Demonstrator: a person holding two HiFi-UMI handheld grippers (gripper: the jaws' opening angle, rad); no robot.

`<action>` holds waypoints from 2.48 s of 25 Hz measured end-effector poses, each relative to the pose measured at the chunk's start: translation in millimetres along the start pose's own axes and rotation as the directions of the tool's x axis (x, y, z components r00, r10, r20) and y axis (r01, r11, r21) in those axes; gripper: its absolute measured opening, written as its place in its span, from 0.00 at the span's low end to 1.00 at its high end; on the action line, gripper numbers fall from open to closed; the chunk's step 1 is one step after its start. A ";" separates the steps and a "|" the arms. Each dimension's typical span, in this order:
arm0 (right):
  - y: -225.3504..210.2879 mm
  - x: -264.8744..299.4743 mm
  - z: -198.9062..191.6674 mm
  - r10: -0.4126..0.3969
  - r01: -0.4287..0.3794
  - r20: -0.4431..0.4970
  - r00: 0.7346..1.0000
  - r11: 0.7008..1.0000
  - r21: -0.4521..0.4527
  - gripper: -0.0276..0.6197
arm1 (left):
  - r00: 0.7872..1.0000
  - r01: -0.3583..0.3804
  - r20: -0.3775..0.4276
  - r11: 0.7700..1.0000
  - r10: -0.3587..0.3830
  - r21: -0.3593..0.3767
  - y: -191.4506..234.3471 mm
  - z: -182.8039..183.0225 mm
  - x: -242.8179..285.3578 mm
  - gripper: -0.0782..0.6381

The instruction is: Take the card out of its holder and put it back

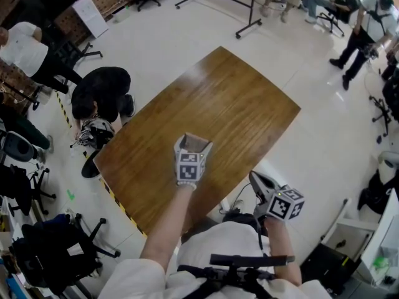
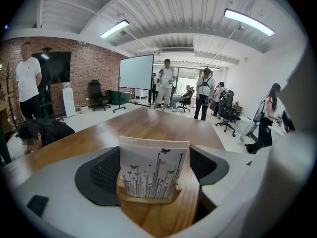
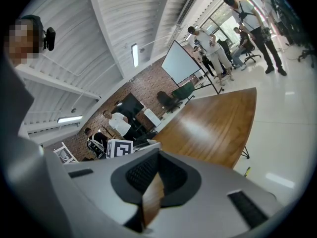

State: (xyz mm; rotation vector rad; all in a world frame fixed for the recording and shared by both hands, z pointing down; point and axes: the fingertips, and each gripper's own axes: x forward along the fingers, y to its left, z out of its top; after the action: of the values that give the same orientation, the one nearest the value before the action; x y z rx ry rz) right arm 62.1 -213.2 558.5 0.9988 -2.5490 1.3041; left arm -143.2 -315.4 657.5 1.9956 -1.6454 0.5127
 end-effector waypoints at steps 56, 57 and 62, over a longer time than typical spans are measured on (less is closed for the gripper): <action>7.9 5.2 2.0 0.048 -0.048 -0.003 0.999 0.999 0.006 0.05 | 0.988 0.018 0.152 1.000 -0.022 0.023 -10.6 61.4 -42.5 0.69; 7.2 4.2 2.7 0.049 -0.049 -0.004 0.999 0.999 0.003 0.05 | 0.987 0.018 0.159 1.000 -0.021 0.024 -12.7 65.4 -45.3 0.69; 9.1 3.6 8.7 0.065 -0.065 0.006 0.998 0.998 0.008 0.05 | 0.982 0.024 0.188 1.000 -0.027 0.020 -21.8 82.0 -62.4 0.69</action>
State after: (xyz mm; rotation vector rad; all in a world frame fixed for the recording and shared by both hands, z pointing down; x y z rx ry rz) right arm 55.5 -217.8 548.2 0.9301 -2.6032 1.3307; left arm -136.3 -311.5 552.5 2.1312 -1.7281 0.3376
